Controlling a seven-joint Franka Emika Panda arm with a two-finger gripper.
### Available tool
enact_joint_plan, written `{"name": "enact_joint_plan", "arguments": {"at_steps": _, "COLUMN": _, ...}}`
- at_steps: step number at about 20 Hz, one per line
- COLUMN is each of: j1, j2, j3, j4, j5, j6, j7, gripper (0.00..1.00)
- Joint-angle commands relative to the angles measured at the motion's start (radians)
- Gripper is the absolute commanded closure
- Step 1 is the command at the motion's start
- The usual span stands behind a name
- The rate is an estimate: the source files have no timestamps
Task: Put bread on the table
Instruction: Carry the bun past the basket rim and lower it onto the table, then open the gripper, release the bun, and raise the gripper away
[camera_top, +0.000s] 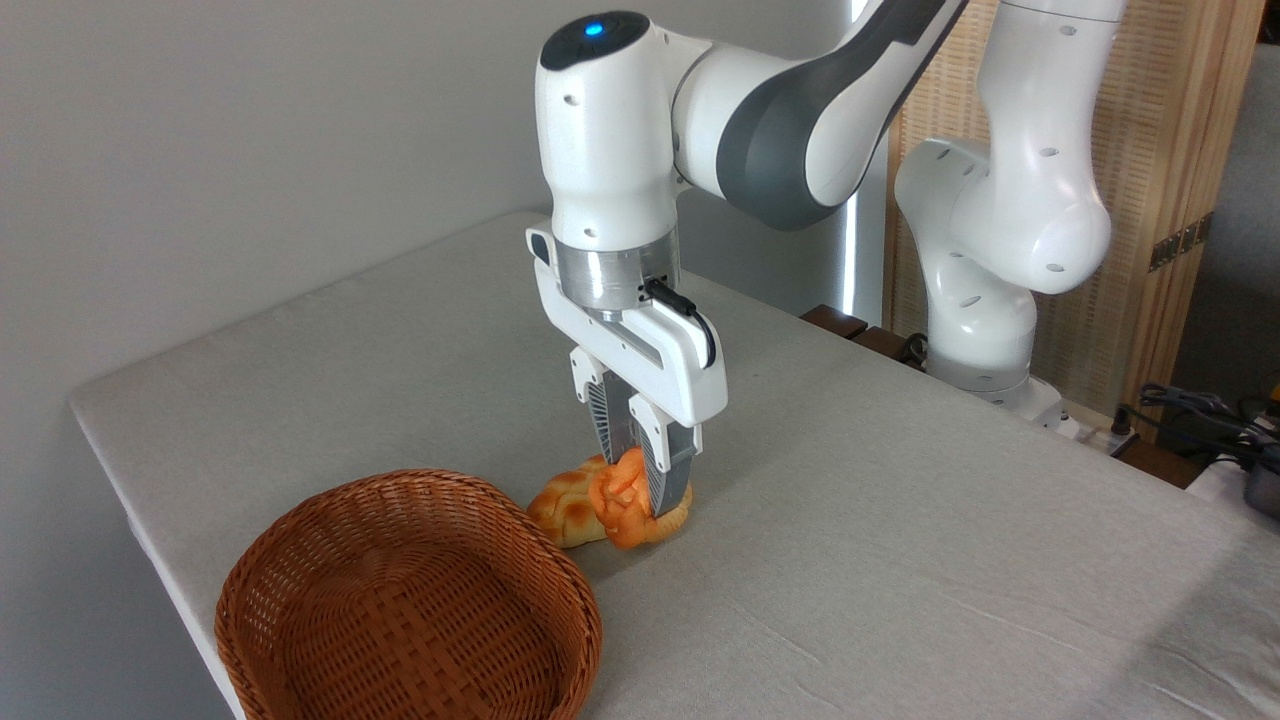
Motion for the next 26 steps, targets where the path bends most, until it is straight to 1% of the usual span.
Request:
{"name": "enact_joint_plan", "arguments": {"at_steps": 1, "j1": -0.008, "j2": -0.009, "j3": 0.013, "j4": -0.010, "j5": 0.013, "j6": -0.005, "j7": 0.023, "gripper": 0.00}}
{"name": "enact_joint_plan", "arguments": {"at_steps": 12, "j1": -0.008, "j2": 0.000, "j3": 0.013, "j4": -0.001, "j5": 0.013, "j6": 0.005, "j7": 0.036, "gripper": 0.00}}
{"name": "enact_joint_plan", "arguments": {"at_steps": 18, "j1": -0.005, "j2": -0.006, "j3": 0.013, "j4": 0.088, "j5": -0.006, "j6": 0.005, "j7": 0.029, "gripper": 0.00}}
{"name": "enact_joint_plan", "arguments": {"at_steps": 20, "j1": -0.006, "j2": -0.006, "j3": 0.013, "j4": 0.123, "j5": -0.040, "j6": 0.005, "j7": 0.031, "gripper": 0.00}}
{"name": "enact_joint_plan", "arguments": {"at_steps": 22, "j1": -0.008, "j2": 0.000, "j3": 0.013, "j4": 0.180, "j5": -0.088, "j6": 0.005, "j7": 0.028, "gripper": 0.00}}
{"name": "enact_joint_plan", "arguments": {"at_steps": 24, "j1": -0.016, "j2": 0.018, "j3": 0.011, "j4": 0.224, "j5": -0.115, "j6": 0.003, "j7": 0.023, "gripper": 0.00}}
{"name": "enact_joint_plan", "arguments": {"at_steps": 26, "j1": -0.019, "j2": 0.046, "j3": 0.002, "j4": 0.269, "j5": -0.120, "j6": 0.003, "j7": 0.019, "gripper": 0.00}}
